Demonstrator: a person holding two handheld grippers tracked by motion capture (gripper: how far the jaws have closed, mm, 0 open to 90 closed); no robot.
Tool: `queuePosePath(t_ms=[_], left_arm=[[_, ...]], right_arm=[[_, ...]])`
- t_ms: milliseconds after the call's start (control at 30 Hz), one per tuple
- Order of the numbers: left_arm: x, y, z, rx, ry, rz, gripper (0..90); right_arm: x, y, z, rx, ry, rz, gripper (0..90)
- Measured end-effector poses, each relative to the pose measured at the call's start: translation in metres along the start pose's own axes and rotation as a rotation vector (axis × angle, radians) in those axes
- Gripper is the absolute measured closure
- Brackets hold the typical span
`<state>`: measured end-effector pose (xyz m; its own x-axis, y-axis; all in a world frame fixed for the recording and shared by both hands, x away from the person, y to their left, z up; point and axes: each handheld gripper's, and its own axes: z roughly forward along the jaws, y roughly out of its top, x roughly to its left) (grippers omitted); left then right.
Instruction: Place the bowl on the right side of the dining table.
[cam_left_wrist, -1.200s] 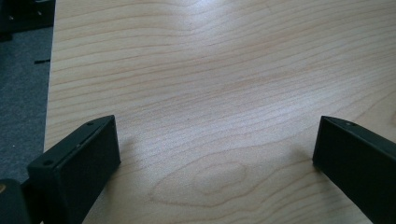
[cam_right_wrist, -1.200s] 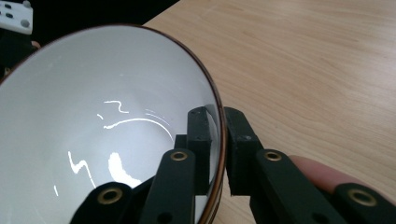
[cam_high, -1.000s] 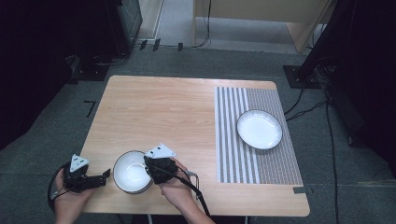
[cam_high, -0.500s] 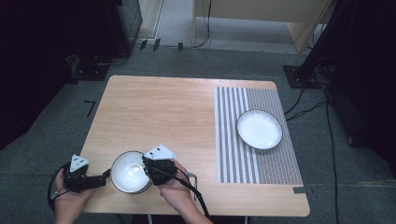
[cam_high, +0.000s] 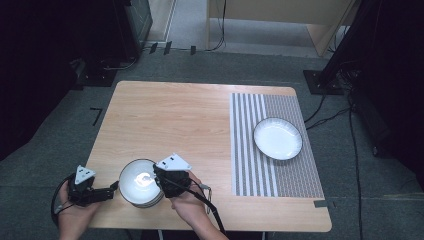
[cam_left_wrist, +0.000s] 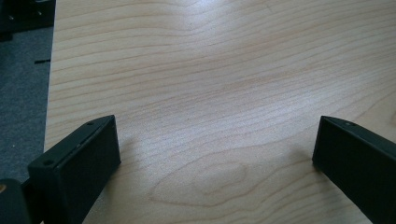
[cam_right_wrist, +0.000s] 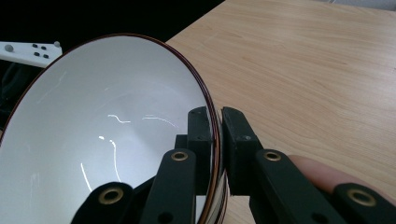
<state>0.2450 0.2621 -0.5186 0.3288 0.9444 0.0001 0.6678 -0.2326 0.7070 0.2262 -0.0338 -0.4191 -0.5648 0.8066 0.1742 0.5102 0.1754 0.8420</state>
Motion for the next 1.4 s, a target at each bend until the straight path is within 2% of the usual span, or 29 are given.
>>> queuePosePath(t_ms=[733,1000,1400], left_arm=[[0.0,0.0,0.0,-0.001,0.0,0.0,0.1],[0.0,0.0,0.0,0.0,0.0,0.002,0.1],[0.0,0.0,0.0,0.002,0.0,0.001,0.1]], right_arm=[[-0.003,0.006,-0.01,-0.037,-0.032,0.011,84.1],[-0.009,0.01,-0.016,-0.049,-0.032,0.026,84.0],[-0.017,0.014,-0.026,-0.071,-0.06,0.032,83.9]])
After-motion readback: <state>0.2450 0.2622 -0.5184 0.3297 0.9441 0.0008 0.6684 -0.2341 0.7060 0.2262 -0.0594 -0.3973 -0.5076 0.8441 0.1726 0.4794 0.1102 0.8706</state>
